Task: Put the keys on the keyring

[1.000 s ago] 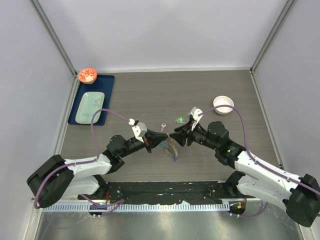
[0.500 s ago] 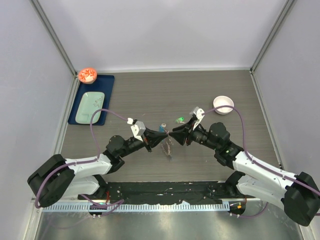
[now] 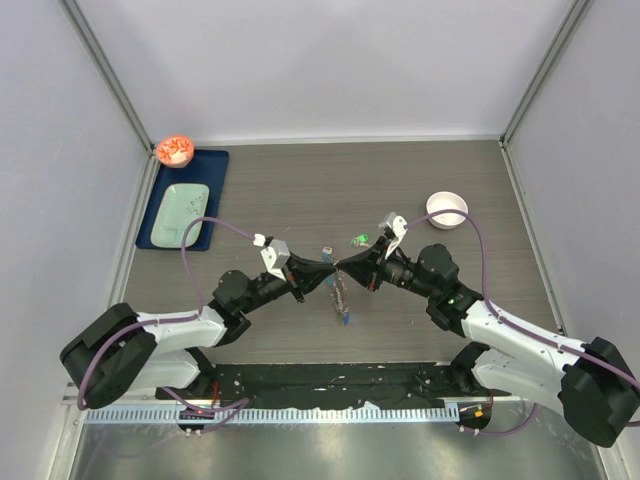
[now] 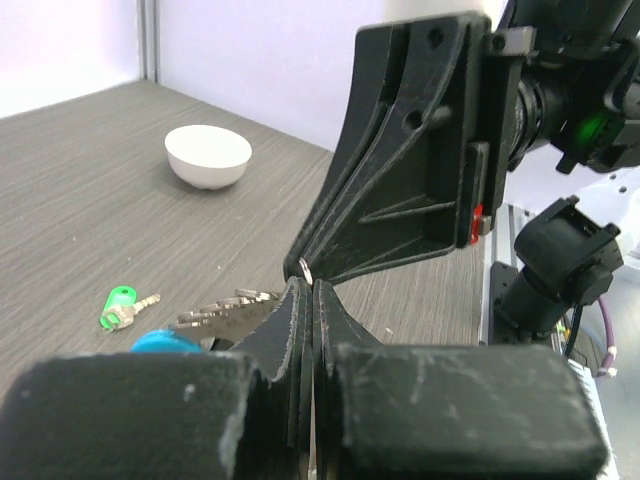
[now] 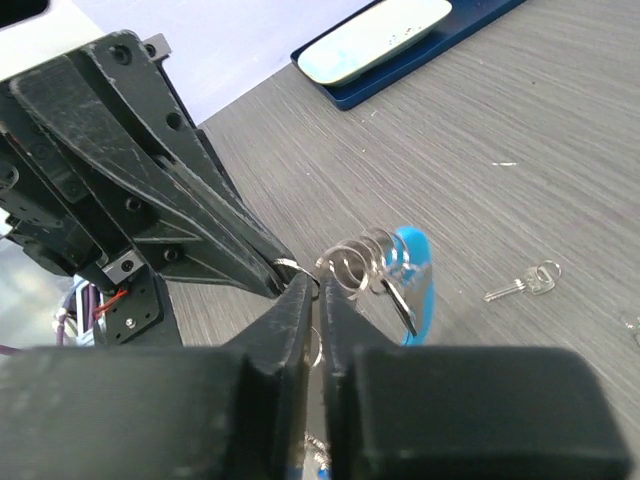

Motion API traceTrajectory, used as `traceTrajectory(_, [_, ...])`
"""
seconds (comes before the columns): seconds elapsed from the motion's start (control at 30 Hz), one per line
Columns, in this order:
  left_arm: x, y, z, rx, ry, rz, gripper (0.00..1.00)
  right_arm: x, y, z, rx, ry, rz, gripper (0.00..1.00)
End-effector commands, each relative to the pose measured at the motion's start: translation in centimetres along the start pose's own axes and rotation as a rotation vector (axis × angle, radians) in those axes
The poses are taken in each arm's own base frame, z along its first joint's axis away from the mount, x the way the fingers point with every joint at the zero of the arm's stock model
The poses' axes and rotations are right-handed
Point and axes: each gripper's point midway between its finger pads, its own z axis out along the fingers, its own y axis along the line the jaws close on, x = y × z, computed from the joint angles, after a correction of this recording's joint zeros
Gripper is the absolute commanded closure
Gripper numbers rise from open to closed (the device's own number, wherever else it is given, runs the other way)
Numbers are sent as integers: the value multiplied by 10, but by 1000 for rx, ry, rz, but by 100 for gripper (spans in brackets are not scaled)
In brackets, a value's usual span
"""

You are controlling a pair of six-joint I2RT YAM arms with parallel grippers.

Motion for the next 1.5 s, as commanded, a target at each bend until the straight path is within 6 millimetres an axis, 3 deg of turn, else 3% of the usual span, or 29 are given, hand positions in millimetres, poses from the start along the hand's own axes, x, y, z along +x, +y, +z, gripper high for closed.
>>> traceTrajectory(0.0, [-35,-14,4,63,-129,45,100,-17,7,2,-29,-55,-40,96])
traceTrajectory(0.13, [-31,-12,2,50,-118,47,96,-15,3,0,-3,-1,-85,99])
traceTrajectory(0.27, [-19,-6,-1,19,-57,51,92,-26,2,-2,14,41,-167,99])
traceTrajectory(0.37, [-15,-2,-2,-3,-16,65,80,-30,3,-4,15,80,-220,99])
traceTrajectory(0.4, [-16,-1,-1,-9,-8,79,68,-30,2,-4,14,96,-236,99])
traceTrajectory(0.43, [-16,0,-2,-13,1,83,65,-25,1,-6,18,133,-237,99])
traceTrajectory(0.5, [-15,2,-3,-28,37,94,57,-34,4,-5,11,140,-256,99])
traceTrajectory(0.73, [-18,5,-3,-48,132,152,45,-26,6,-9,8,267,-343,99])
traceTrajectory(1.03, [-13,2,-7,15,183,293,43,-26,14,-19,4,442,-505,99])
traceTrajectory(1.47, [-14,-26,7,227,170,311,51,-17,22,-21,-82,512,-573,99])
